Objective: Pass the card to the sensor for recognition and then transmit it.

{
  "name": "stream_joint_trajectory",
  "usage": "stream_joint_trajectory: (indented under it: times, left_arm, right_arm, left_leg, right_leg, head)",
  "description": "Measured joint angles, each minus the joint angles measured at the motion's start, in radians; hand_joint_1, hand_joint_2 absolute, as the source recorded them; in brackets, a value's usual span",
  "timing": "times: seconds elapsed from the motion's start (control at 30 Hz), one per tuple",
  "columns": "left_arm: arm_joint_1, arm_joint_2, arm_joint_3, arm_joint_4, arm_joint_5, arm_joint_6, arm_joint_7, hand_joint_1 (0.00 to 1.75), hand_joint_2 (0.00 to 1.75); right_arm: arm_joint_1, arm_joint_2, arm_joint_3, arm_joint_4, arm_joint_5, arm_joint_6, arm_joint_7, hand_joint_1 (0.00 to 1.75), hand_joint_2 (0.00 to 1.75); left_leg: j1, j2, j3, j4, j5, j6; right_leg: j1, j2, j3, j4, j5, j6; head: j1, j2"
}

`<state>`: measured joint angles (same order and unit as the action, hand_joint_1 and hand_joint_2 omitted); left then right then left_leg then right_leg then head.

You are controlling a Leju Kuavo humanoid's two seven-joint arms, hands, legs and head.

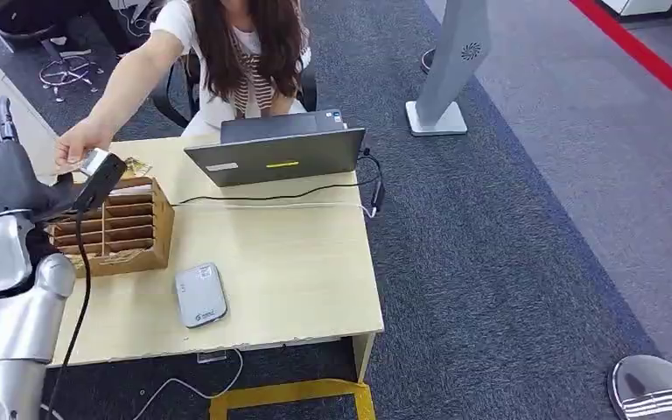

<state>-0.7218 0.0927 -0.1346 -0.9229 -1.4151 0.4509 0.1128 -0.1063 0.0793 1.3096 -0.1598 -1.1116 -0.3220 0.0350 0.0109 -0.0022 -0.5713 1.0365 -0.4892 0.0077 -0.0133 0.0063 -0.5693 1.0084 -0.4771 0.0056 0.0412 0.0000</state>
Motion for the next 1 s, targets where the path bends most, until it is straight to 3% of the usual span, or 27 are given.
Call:
stream_joint_trajectory:
  times: [0.07, 0.1, 0.83, 1.0]
  left_arm:
    - [-0.026, 0.006, -0.012, 0.033, -0.032, 0.008, 0.020, 0.00, 1.75]
    - [-0.035, 0.009, -0.015, 0.046, -0.044, 0.013, 0.026, 1.75, 1.75]
    - [-0.069, 0.015, -0.037, 0.116, -0.041, 0.013, 0.006, 1.75, 1.75]
    - [-0.048, 0.010, -0.046, 0.111, -0.002, 0.017, -0.041, 1.75, 1.75]
  right_arm:
    - [-0.001, 0.000, 0.011, 0.002, 0.004, 0.000, 0.004, 0.00, 0.00]
    - [-0.003, 0.000, 0.015, 0.002, 0.006, 0.000, 0.004, 0.00, 0.00]
    - [-0.005, 0.000, 0.032, 0.010, 0.000, 0.000, 0.008, 0.00, 0.00]
    - [-0.005, 0.000, 0.033, 0.011, -0.012, 0.000, 0.007, 0.00, 0.00]
  left_leg:
    - [0.000, -0.001, 0.000, 0.000, 0.000, 0.000]
    - [0.000, 0.000, 0.000, 0.000, 0.000, 0.000]
    - [0.000, 0.000, 0.000, 0.000, 0.000, 0.000]
    - [0.000, 0.000, 0.000, 0.000, 0.000, 0.000]
  right_leg:
    - [0.000, 0.000, 0.000, 0.000, 0.000, 0.000]
    - [0.000, 0.000, 0.000, 0.000, 0.000, 0.000]
    - [0.000, 0.000, 0.000, 0.000, 0.000, 0.000]
    - [0.000, 0.000, 0.000, 0.000, 0.000, 0.000]
  head:
    - [0.000, 0.000]
    - [0.000, 0.000]
    - [0.000, 0.000]
    - [0.000, 0.000]
